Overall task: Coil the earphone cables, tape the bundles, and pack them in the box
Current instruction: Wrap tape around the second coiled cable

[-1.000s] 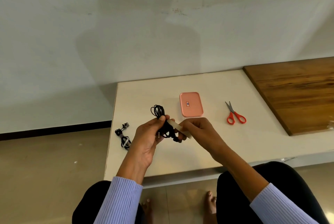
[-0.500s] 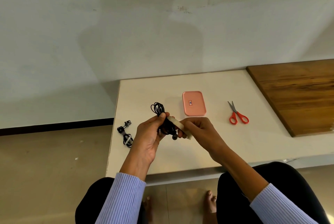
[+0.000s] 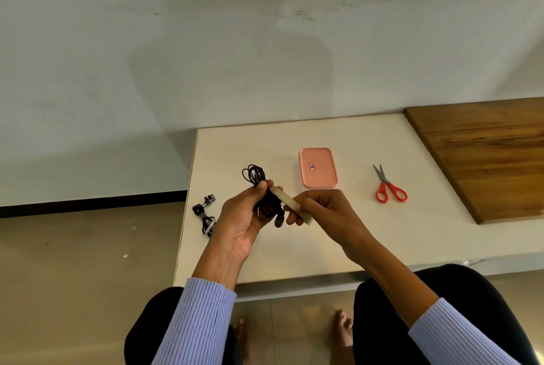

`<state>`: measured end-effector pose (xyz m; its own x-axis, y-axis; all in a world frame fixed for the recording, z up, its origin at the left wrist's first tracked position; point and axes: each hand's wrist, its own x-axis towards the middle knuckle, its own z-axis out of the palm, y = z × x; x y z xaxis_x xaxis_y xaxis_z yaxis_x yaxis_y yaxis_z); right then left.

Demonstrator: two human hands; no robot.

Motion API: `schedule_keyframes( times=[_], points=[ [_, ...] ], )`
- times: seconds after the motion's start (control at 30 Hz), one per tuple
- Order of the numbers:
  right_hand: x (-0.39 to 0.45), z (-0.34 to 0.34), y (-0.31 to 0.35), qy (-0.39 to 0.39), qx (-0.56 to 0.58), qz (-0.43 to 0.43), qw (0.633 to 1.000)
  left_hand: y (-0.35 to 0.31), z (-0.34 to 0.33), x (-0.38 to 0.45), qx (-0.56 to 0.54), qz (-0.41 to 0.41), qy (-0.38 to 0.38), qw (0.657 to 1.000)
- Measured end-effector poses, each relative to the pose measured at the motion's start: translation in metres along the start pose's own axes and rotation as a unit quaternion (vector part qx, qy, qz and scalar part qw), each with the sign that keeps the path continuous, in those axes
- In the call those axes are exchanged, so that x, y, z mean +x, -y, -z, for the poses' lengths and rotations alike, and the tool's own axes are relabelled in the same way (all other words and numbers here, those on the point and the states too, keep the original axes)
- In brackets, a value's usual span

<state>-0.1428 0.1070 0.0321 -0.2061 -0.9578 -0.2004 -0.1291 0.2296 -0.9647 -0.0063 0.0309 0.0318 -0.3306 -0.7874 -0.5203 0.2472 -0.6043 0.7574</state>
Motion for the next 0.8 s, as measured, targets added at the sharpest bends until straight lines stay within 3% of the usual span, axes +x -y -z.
schedule_keyframes(
  times=[0.23,0.43,0.8],
  points=[
    [0.0005,0.0036,0.0024,0.033,-0.031,0.029,0.999,-0.003,0.0063,0.0068,-0.033,0.046,0.001,0.998],
    [0.0018,0.0003,-0.0012,0.001,-0.003,-0.007,1.0,0.0016,0.0044,0.0051,-0.005,0.021,0.008,1.0],
    [0.0046,0.0041,-0.003,0.048,-0.03,0.026,0.998,-0.0016,0.006,0.0098,-0.037,0.063,0.0,0.997]
  ],
)
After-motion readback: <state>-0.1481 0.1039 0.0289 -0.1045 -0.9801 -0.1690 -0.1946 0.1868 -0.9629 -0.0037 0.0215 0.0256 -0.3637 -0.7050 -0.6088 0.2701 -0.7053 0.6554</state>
